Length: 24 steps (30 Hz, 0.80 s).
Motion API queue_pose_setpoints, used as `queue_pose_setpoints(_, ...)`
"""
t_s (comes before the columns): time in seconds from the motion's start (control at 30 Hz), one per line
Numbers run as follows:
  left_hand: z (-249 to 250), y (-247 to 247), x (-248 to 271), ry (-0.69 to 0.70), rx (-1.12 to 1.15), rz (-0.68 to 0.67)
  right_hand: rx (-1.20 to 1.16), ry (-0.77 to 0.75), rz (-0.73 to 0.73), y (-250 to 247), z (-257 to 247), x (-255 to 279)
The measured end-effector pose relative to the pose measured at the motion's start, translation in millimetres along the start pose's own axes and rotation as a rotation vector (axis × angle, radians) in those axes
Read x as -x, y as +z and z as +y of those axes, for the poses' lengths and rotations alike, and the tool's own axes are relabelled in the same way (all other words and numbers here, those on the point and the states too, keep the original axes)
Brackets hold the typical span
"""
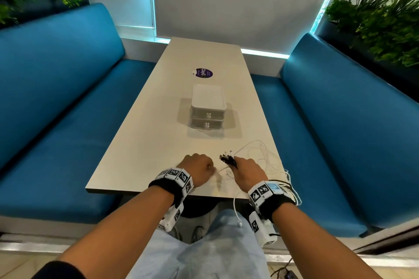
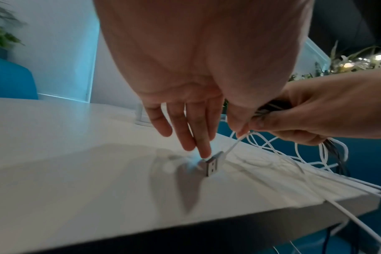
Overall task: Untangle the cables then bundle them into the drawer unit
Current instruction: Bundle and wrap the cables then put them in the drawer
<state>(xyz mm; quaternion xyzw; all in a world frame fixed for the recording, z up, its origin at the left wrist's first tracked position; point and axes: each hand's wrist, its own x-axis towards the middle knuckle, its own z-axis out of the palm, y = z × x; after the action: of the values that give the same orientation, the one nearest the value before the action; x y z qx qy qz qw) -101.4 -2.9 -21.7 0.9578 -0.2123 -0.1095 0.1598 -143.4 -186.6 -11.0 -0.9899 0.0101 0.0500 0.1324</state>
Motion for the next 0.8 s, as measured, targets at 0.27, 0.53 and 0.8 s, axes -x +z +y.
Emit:
queue_pose_setpoints(0.27,16.8,-19.4,4.7,0.141,0.555,0.239,-0.119,-0.138,-0.029,-10.8,-31.2,1.9)
queue_pose_setpoints(0.53,22.2,-19.6,6.0,0.063,-0.021,0.38,-0.241,-0.133,-0.178,-18.6,-51.1,0.7)
queue_pose_setpoints(0.8,30.0,-29.0,4.5,-0.081,0.007,0.392,-0.371,-0.185,-0.195,-18.6,-55.7,-1.3)
